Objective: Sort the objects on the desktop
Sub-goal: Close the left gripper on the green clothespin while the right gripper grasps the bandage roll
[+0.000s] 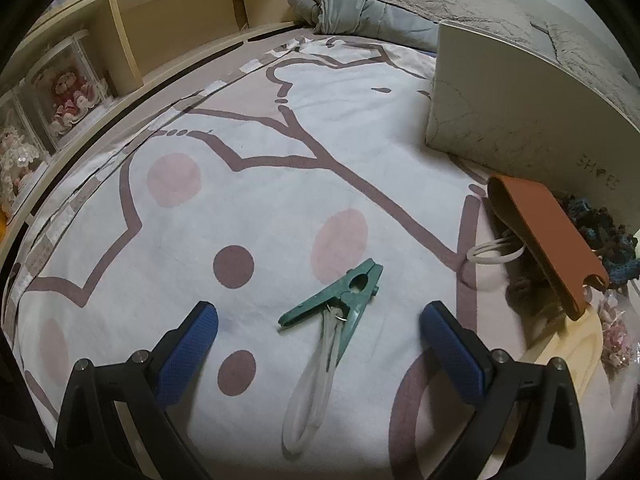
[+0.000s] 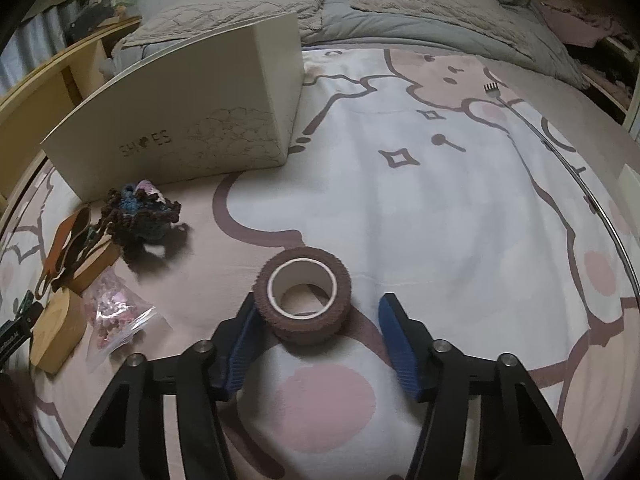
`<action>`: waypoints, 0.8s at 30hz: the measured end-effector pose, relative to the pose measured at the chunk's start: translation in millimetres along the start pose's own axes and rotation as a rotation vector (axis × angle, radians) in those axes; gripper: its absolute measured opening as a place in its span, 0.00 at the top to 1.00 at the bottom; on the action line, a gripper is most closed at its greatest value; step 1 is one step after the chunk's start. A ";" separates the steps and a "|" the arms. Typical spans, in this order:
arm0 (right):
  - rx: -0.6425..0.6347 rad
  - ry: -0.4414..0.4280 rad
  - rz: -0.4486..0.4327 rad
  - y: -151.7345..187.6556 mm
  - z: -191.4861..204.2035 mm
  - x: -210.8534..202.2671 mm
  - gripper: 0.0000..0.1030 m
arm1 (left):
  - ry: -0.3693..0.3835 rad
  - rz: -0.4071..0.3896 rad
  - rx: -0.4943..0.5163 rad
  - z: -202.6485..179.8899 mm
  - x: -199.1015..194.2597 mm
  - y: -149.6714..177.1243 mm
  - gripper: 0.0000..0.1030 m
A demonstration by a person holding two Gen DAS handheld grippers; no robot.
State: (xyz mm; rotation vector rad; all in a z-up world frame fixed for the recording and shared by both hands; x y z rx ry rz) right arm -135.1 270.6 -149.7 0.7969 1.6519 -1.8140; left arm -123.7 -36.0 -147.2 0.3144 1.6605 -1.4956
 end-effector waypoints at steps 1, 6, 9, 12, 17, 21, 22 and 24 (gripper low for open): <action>-0.002 -0.001 -0.001 0.4 -0.3 -1.0 0.46 | 0.004 -0.004 0.001 -0.6 -0.9 -0.5 0.02; -0.007 -0.007 -0.008 -1.1 0.3 -1.3 0.54 | 0.018 -0.026 0.023 -5.3 -6.3 -3.0 0.19; -0.004 -0.011 -0.010 -0.6 -0.6 -2.3 0.55 | 0.037 -0.036 0.041 -8.6 -8.5 -4.1 0.33; 0.005 -0.018 -0.006 -0.1 -2.1 -1.8 0.55 | 0.049 -0.045 0.056 -11.6 -10.8 -4.5 0.45; 0.006 -0.014 0.003 0.8 -2.0 -0.3 0.55 | 0.077 -0.042 0.061 -13.8 -11.8 -5.2 0.62; 0.005 -0.013 0.000 1.7 -1.2 -0.6 0.55 | 0.092 -0.041 0.071 -16.5 -13.4 -4.1 0.69; 0.009 -0.014 -0.002 1.7 -1.7 -0.6 0.55 | 0.095 -0.040 0.072 -16.8 -14.0 -3.9 0.69; 0.008 -0.012 -0.004 1.7 -1.2 -0.6 0.55 | 0.101 -0.038 0.071 -16.9 -14.5 -3.5 0.69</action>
Point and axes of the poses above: each gripper's, at about its wrist camera, not at the fingertips, and x roughly the way its jaws point, z to its left, y to its underside, the point moved 2 cm from there along x, roughly the way its jaws point, and after that the axes turned 7 degrees about -z, right-handed, at the moved point
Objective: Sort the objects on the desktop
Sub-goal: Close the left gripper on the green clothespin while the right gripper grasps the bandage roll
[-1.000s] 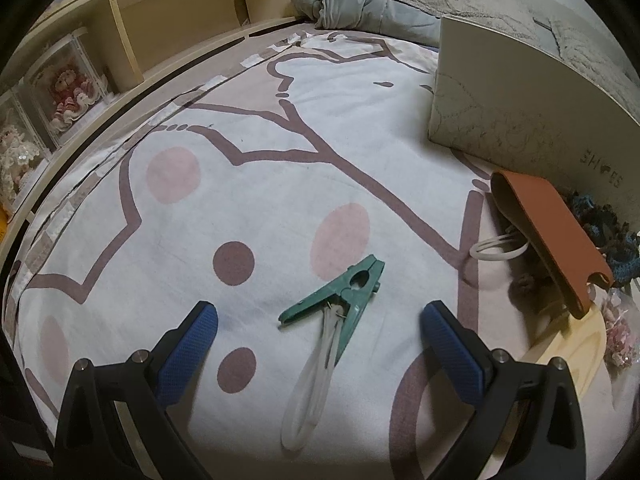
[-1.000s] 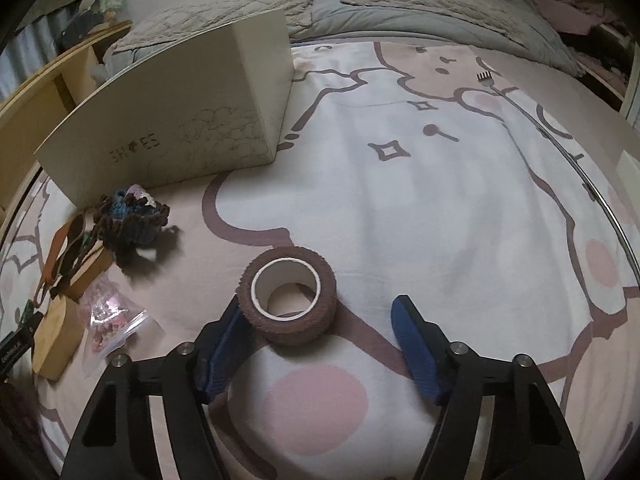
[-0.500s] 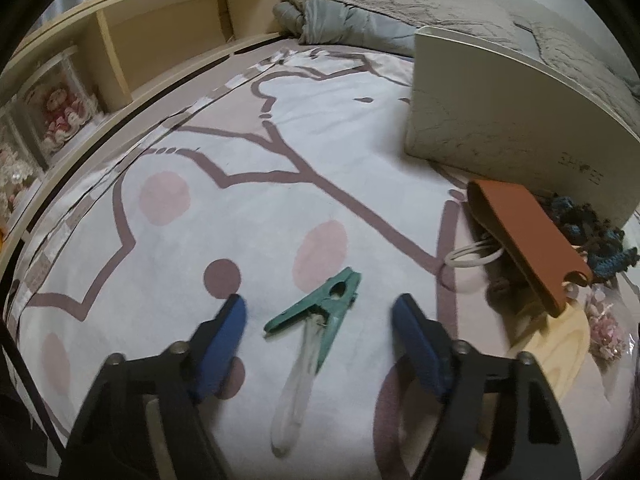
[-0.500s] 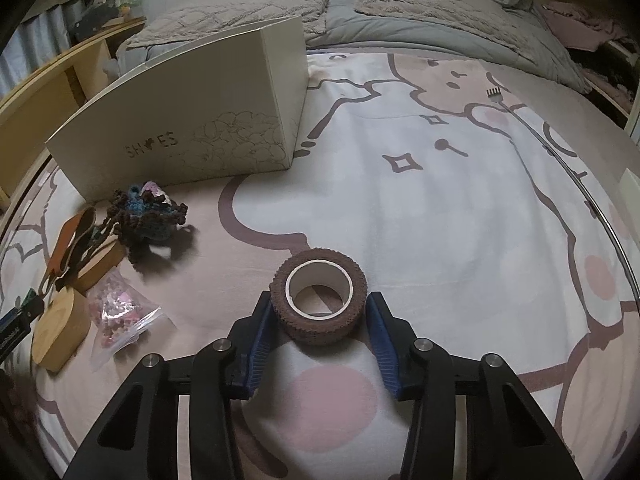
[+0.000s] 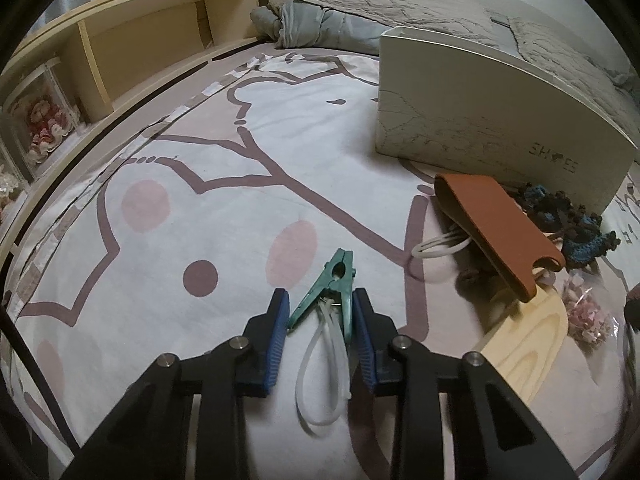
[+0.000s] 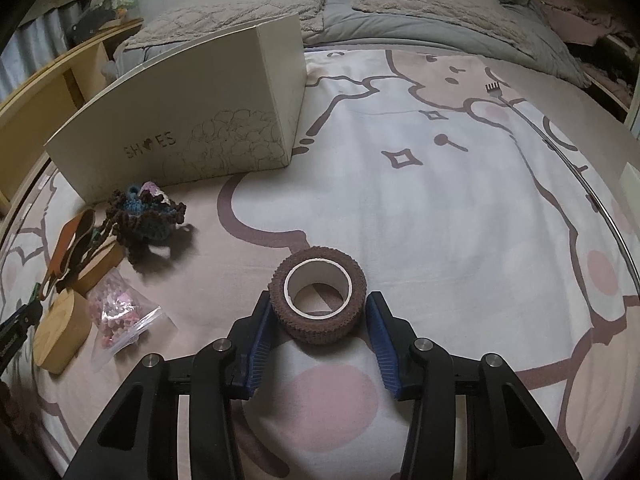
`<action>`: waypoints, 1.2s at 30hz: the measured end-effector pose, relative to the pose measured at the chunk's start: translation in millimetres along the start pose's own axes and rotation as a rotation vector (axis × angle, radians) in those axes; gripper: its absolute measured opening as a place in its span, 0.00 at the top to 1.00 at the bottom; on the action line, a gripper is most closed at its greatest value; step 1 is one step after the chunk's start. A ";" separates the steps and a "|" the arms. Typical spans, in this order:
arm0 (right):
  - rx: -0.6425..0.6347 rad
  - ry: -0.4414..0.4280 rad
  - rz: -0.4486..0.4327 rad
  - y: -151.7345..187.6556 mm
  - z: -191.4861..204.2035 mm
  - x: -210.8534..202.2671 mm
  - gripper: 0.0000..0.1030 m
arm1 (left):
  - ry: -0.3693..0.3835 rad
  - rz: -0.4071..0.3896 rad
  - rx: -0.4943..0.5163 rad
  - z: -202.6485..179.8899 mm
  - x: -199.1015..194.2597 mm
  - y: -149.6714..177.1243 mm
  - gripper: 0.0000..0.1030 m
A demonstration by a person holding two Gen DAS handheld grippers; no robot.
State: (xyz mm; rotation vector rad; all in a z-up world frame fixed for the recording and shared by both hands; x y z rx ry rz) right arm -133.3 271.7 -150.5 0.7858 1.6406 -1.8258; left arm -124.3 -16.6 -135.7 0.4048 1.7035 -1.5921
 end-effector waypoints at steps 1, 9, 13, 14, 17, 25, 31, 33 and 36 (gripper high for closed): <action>0.000 0.001 -0.002 0.3 0.2 -0.2 0.55 | 0.003 0.001 -0.003 0.5 -0.4 0.1 0.69; -0.003 0.011 -0.009 -0.8 1.3 -2.1 0.58 | 0.010 0.002 -0.014 1.5 -0.5 0.1 0.69; -0.007 0.015 -0.007 -0.9 1.1 -2.4 0.58 | 0.001 -0.003 -0.012 0.5 -1.7 0.0 0.69; -0.006 0.014 -0.007 -0.9 0.8 -2.3 0.58 | -0.004 -0.007 -0.011 0.4 -2.1 -0.4 0.69; -0.008 0.016 -0.005 -0.6 1.0 -2.1 0.58 | -0.008 -0.015 -0.008 0.4 -1.8 -3.1 0.59; -0.008 0.015 -0.003 -0.1 1.1 -1.8 0.58 | -0.014 -0.038 0.013 -1.2 1.6 -13.4 0.51; -0.009 0.014 -0.003 -0.2 0.3 -1.8 0.58 | 0.001 -0.014 0.015 -2.1 8.7 -13.1 0.51; -0.008 0.013 -0.004 -0.2 -0.1 -1.9 0.58 | 0.015 0.000 0.008 -2.3 9.5 -11.8 0.56; -0.005 0.011 -0.005 0.5 -0.4 -1.7 0.58 | 0.015 0.002 0.019 -3.8 8.4 -10.4 0.71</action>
Point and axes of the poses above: each gripper's, at about its wrist camera, not at the fingertips, and x roughly the way its jaws point, z to its left, y to its underside, the point moved 2 cm from there along x, roughly the way its jaws point, and after that the axes turned 7 degrees about -z, right-handed, at the moved point
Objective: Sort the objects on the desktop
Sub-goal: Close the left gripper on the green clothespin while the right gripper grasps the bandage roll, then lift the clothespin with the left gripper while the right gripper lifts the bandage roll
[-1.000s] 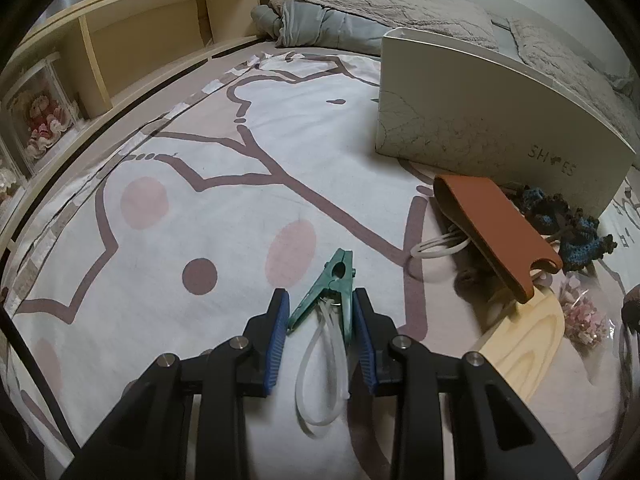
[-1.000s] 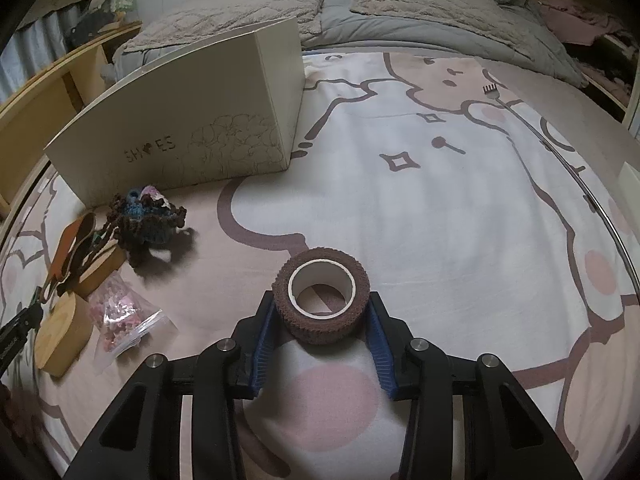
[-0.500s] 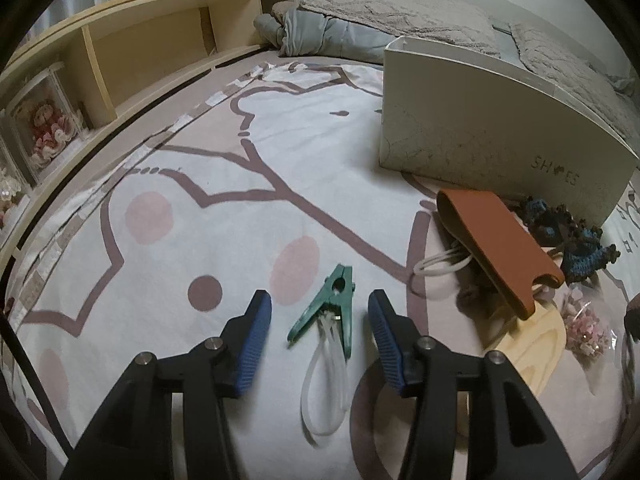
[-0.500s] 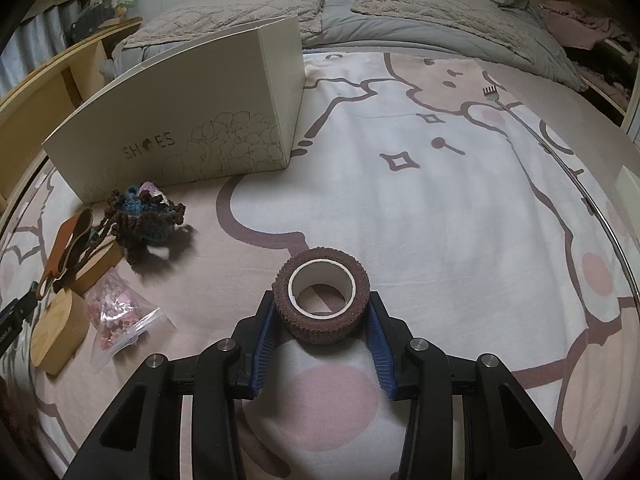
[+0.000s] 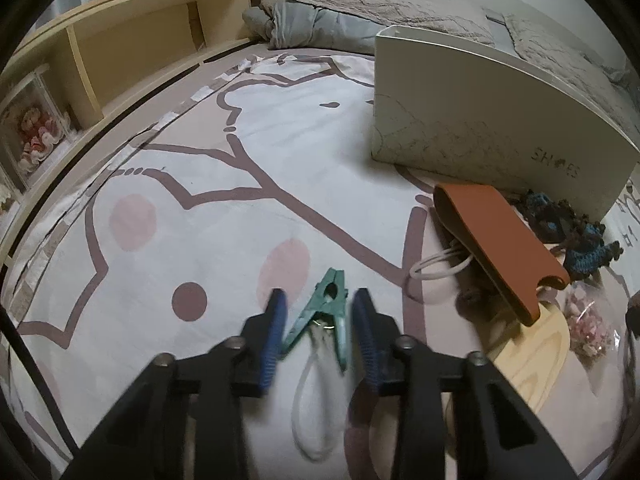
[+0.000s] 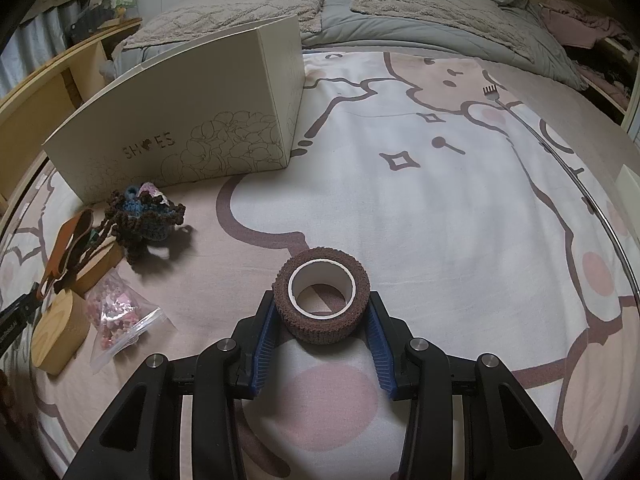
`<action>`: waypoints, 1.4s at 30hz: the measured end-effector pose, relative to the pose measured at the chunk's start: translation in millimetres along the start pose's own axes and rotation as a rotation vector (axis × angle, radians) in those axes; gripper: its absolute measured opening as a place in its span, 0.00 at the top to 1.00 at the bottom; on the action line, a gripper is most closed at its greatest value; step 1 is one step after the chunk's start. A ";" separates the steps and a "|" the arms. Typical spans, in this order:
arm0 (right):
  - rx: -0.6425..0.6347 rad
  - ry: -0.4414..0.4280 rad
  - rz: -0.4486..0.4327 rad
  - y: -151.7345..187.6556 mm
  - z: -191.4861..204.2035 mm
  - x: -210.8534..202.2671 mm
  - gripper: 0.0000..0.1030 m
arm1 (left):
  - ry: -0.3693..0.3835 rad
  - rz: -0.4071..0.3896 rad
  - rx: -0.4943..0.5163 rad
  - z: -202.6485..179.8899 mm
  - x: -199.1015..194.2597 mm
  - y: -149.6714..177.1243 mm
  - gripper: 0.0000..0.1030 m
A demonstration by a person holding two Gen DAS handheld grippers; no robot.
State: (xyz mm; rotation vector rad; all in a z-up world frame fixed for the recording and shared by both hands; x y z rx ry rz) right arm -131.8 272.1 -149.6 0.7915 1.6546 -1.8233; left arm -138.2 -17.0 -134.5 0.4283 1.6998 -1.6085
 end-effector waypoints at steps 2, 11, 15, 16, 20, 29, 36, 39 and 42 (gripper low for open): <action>-0.001 0.001 0.000 0.3 0.1 0.4 0.58 | 0.008 0.003 -0.001 -0.5 -0.8 0.6 0.73; 0.003 -0.002 -0.002 -0.4 -0.8 -0.6 0.58 | 0.009 0.002 -0.014 0.8 -4.0 1.1 0.73; 0.012 -0.006 -0.006 -0.6 -1.3 -2.1 0.58 | 0.014 0.000 -0.024 2.1 -5.7 0.8 0.73; 0.016 -0.008 -0.011 -1.2 -1.7 -3.2 0.58 | 0.016 -0.001 -0.025 2.3 -6.2 0.6 0.73; 0.024 -0.017 -0.023 -2.8 -3.1 -5.4 0.58 | 0.024 -0.008 -0.029 2.0 -9.3 0.3 0.73; 0.037 -0.032 -0.050 -6.2 -3.7 -9.6 0.58 | 0.042 -0.023 -0.050 4.0 -15.9 -2.9 0.73; 0.068 -0.050 -0.114 -13.5 -6.5 -21.1 0.58 | 0.054 -0.044 -0.060 5.2 -24.4 -5.4 0.73; 0.070 -0.058 -0.125 -14.3 -4.8 -23.8 0.58 | 0.059 -0.053 -0.058 4.6 -28.1 -6.4 0.73; 0.065 -0.062 -0.142 -15.2 -2.0 -27.9 0.58 | 0.067 -0.061 -0.060 4.1 -31.6 -7.5 0.73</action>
Point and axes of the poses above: each gripper's, at about its wrist camera, not at the fingertips, and x roughly the way its jaws point, z to its left, y to its underside, the point moved 2 cm from there along x, roughly the way its jaws point, and after that the axes turned 7 degrees about -z, right-handed, at the moved point
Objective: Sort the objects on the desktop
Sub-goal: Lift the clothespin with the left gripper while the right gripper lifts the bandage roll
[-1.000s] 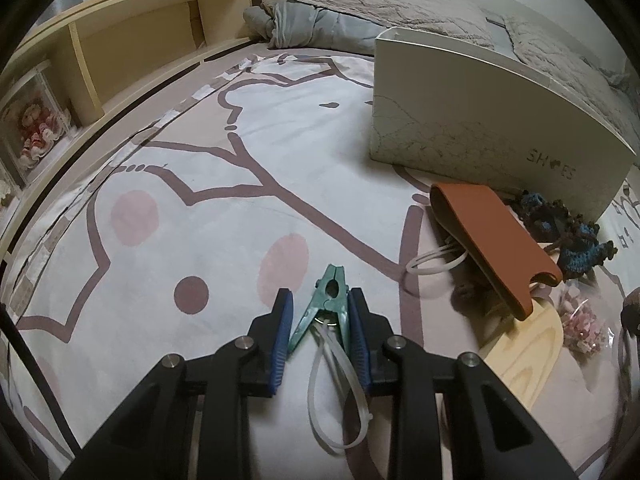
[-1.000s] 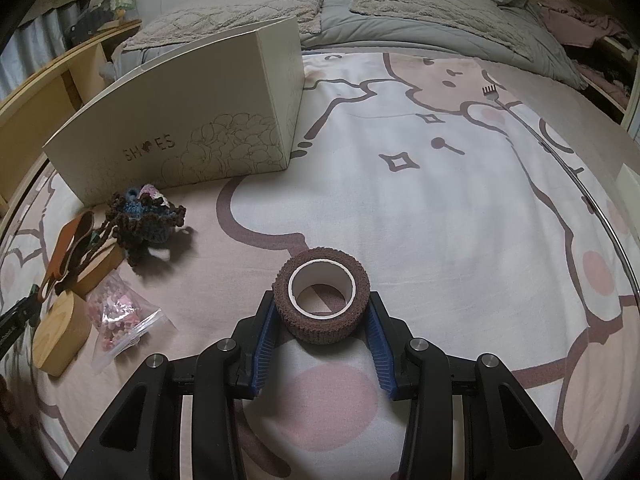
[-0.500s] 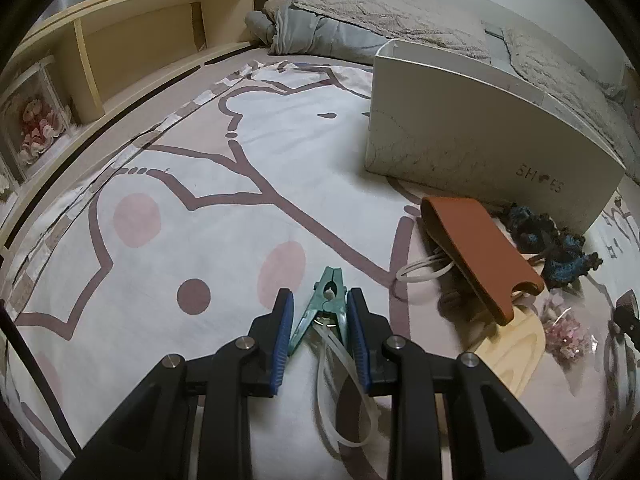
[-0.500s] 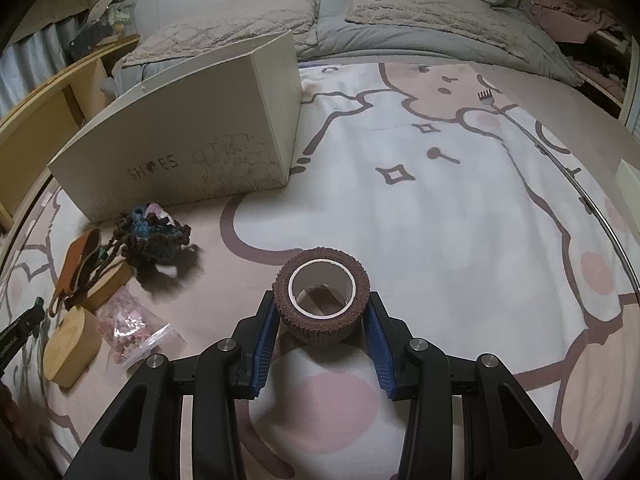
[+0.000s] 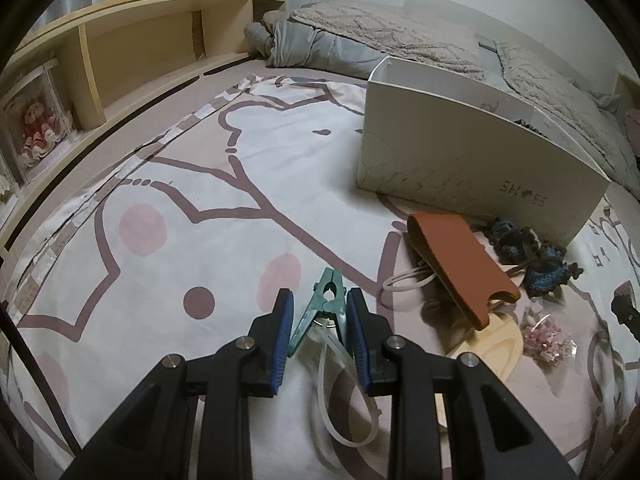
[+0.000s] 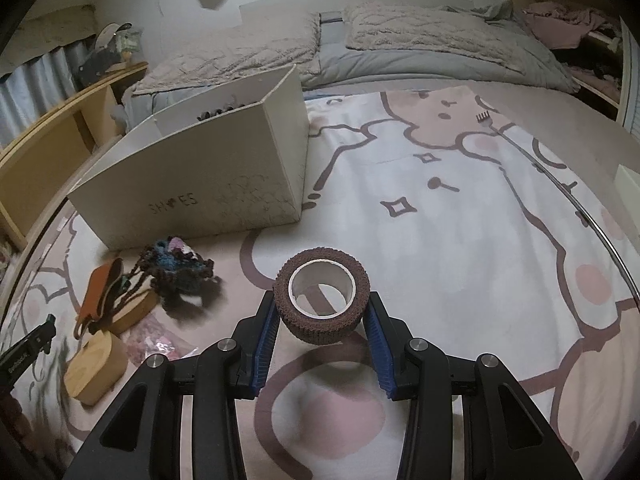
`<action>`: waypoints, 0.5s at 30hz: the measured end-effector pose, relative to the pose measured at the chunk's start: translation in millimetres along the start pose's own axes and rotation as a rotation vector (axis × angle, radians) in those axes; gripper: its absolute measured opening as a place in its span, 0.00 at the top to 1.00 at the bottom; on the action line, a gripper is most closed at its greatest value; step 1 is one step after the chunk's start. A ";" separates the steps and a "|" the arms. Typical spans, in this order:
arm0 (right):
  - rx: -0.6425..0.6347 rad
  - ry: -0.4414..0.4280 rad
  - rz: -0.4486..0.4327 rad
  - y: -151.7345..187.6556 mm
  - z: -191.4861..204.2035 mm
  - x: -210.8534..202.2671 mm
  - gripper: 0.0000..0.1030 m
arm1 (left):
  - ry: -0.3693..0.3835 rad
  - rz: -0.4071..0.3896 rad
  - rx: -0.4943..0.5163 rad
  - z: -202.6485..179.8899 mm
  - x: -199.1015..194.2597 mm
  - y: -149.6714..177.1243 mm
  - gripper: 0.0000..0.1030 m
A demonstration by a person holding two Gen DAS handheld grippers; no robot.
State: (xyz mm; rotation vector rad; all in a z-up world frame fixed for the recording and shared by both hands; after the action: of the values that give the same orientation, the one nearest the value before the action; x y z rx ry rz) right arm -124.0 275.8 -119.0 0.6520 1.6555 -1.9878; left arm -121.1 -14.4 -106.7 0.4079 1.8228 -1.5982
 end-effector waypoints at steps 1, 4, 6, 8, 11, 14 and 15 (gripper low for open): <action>0.000 -0.001 -0.005 -0.9 0.5 -0.6 0.58 | 0.002 -0.004 0.001 -0.2 -1.3 -0.5 0.73; -0.003 -0.012 -0.021 -2.9 2.8 -4.0 0.58 | 0.006 -0.014 0.002 -1.0 -4.5 -1.7 0.73; -0.007 -0.020 -0.027 -3.7 4.7 -5.5 0.58 | 0.010 -0.020 0.002 -1.8 -6.5 -2.5 0.73; -0.008 -0.019 -0.032 -4.4 5.8 -6.9 0.58 | 0.010 -0.027 0.005 -2.5 -8.4 -3.4 0.73; -0.015 -0.023 -0.037 -5.8 8.0 -8.0 0.58 | 0.006 -0.039 0.020 -4.6 -10.5 -5.5 0.73; -0.028 -0.032 -0.047 -7.3 12.5 -11.1 0.58 | 0.015 -0.049 0.024 -6.6 -13.6 -8.3 0.73; -0.032 -0.034 -0.051 -7.9 14.1 -12.2 0.58 | 0.018 -0.053 0.026 -7.2 -14.7 -9.4 0.73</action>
State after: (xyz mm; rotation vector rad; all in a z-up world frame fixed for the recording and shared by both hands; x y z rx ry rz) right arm -120.4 263.8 -103.1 0.5663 1.6961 -1.9921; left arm -118.4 -6.5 -89.8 0.3896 1.8417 -1.6606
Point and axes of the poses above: each gripper's, at about its wrist camera, not at the fingertips, and x roughly the way its jaws point, z to its left, y to its underside, the point moved 2 cm from there along x, roughly the way its jaws point, and after that the axes turned 7 degrees about -z, right-handed, at the moved point
